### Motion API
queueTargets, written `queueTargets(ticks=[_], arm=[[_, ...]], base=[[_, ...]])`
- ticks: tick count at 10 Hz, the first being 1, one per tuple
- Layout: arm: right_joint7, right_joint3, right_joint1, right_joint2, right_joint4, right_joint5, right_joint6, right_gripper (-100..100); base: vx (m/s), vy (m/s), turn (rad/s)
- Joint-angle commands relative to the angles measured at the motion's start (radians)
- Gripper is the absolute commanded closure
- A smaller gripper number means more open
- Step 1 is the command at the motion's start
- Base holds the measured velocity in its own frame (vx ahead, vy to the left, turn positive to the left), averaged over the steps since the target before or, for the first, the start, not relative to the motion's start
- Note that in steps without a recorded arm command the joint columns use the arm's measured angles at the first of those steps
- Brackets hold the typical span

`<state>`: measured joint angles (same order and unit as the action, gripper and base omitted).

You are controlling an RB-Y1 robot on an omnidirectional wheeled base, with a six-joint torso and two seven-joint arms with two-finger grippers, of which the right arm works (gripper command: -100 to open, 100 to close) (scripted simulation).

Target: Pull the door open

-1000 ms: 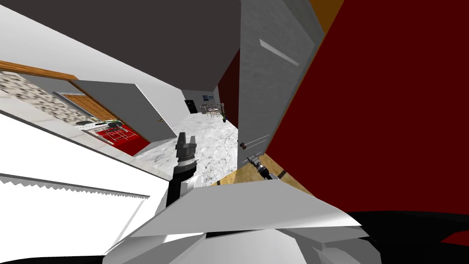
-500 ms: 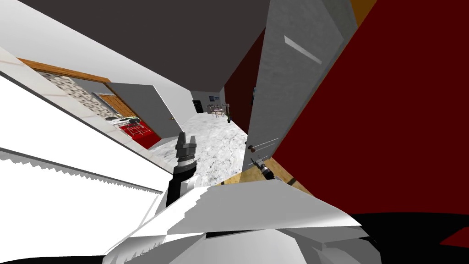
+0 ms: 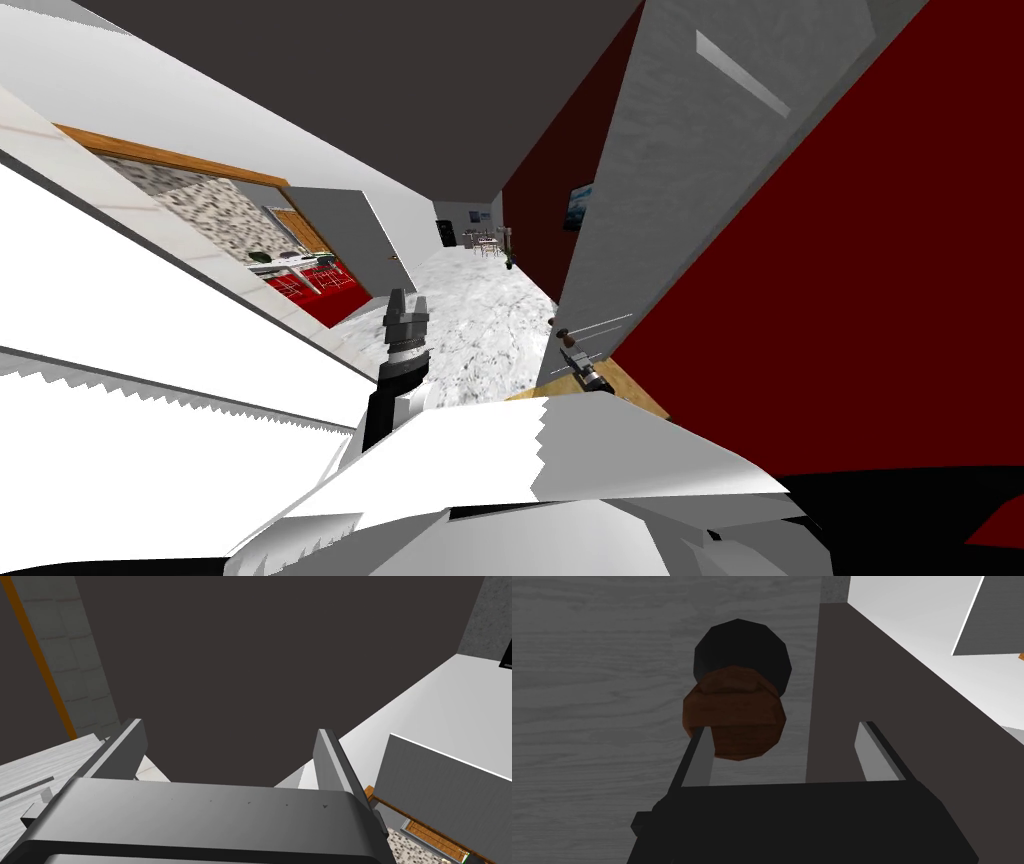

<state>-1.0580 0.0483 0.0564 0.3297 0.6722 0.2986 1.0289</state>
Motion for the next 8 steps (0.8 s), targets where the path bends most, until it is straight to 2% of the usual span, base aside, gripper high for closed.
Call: queueTargets(ticks=[1, 2, 3, 8], arm=[[0.0, 0.016, 0.014, 0.014, 0.014, -0.016, 0.006, -100], [-0.001, 0.005, 0.02, 0.005, -0.003, -0.007, 0.013, -100], [-0.001, 0.005, 0.02, 0.005, -0.003, -0.007, 0.013, 100], [-0.001, 0.005, 0.02, 0.005, -0.003, -0.007, 0.013, 100]], base=[[0.114, -0.005, 0.119], [0.018, 0.013, -0.01], [-0.03, 0.006, -0.028], [-0.003, -0.007, 0.0]])
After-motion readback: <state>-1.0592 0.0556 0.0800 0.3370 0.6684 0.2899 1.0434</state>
